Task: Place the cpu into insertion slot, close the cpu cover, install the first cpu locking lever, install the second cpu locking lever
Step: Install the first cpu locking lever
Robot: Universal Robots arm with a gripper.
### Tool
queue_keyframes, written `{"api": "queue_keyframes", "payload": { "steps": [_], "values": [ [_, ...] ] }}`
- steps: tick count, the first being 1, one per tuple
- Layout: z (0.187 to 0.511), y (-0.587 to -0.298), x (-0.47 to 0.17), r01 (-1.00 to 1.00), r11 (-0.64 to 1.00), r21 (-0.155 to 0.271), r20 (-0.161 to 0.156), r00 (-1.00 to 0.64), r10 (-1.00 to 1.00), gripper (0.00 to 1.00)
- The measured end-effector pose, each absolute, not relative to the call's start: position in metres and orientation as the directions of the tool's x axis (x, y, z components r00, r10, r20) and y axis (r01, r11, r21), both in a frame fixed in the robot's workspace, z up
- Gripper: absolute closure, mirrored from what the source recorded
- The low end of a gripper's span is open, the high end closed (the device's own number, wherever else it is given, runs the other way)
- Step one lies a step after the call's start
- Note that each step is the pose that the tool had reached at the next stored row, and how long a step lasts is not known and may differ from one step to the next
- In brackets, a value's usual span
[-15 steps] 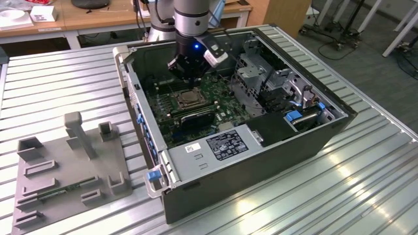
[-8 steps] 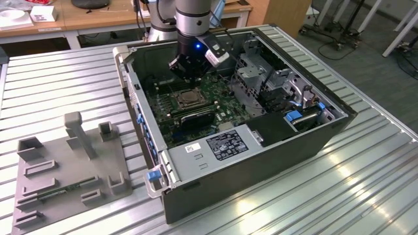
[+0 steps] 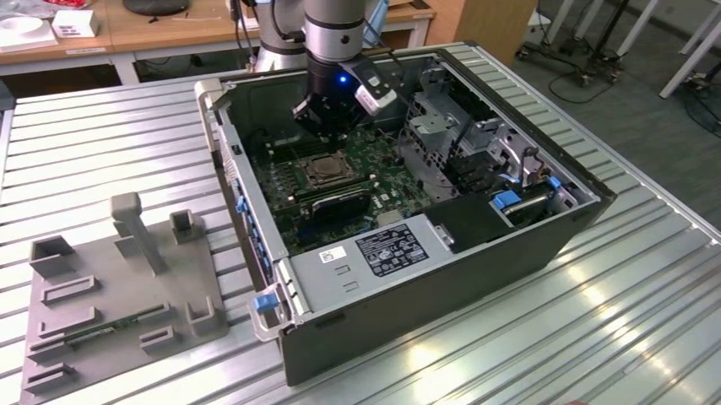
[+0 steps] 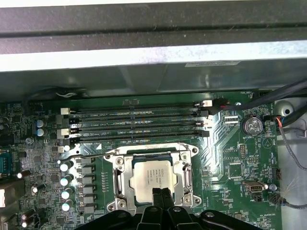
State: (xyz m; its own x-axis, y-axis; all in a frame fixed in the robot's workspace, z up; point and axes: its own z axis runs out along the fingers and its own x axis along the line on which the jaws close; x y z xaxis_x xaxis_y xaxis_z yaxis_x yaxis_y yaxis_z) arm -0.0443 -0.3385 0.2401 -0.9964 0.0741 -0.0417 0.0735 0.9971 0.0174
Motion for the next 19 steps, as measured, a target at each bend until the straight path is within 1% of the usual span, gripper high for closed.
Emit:
{"api": "queue_keyframes", "payload": {
  "steps": [8,19],
  "values": [
    [0.24,-0.338,-0.049,0.074,0.997,0.017,-0.042,-0.996,0.074,0.89],
    [0.238,-0.338,-0.082,0.073,0.997,0.018,-0.043,-0.996,0.074,0.89]
  ]
}}
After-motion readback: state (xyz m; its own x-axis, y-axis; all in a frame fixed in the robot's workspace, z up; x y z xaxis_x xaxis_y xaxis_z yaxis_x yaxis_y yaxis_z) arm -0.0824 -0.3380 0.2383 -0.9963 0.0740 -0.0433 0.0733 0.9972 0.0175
